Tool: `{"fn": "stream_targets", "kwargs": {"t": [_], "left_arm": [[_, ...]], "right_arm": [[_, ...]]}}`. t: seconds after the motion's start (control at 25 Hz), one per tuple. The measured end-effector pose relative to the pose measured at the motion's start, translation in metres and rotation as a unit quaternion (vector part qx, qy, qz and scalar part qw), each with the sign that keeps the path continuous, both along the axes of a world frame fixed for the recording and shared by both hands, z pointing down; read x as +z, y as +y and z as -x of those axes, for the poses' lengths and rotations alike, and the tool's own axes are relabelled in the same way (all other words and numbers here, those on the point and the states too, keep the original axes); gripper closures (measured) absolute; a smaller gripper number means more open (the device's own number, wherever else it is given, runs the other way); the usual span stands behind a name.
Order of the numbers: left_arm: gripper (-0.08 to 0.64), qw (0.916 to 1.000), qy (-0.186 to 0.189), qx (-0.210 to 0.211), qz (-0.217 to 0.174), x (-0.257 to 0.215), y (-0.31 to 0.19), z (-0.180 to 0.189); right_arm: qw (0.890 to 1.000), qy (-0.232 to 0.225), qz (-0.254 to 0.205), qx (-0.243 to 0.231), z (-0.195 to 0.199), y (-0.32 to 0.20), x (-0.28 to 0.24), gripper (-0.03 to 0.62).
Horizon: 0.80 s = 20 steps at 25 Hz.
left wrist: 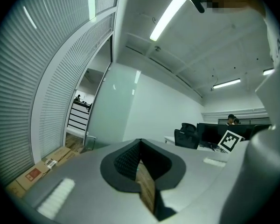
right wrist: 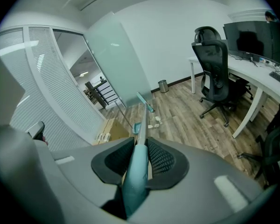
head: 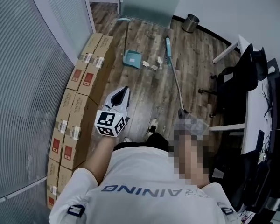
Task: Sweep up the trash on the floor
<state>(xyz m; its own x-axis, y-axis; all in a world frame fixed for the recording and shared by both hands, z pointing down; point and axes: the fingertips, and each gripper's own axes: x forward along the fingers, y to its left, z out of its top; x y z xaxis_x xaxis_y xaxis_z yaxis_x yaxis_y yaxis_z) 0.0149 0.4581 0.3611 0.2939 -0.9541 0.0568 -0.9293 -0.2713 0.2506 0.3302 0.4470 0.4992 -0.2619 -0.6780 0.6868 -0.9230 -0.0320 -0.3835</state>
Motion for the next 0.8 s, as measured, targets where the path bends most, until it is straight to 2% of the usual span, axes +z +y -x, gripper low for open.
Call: {"fn": "stream_targets", "kwargs": {"t": [0.24,0.48,0.8], "left_arm": [[0.557,0.9996,-0.004,-0.026,0.012,0.009,-0.031,0.023],[0.557,0.9988,-0.017,-0.045,0.012,0.004,-0.09,0.035],[0.557,0.9978,-0.048,-0.045,0.007,-0.019,-0.198,0.004]], "right_arm": [[1.0,-0.004,0.016,-0.01,0.015,-0.05,0.015,0.486],[0.999,-0.019,0.028,-0.027,0.029,-0.114,0.026,0.486],[0.998,-0.035,0.037,-0.036,0.007,-0.221,0.033,0.486]]}}
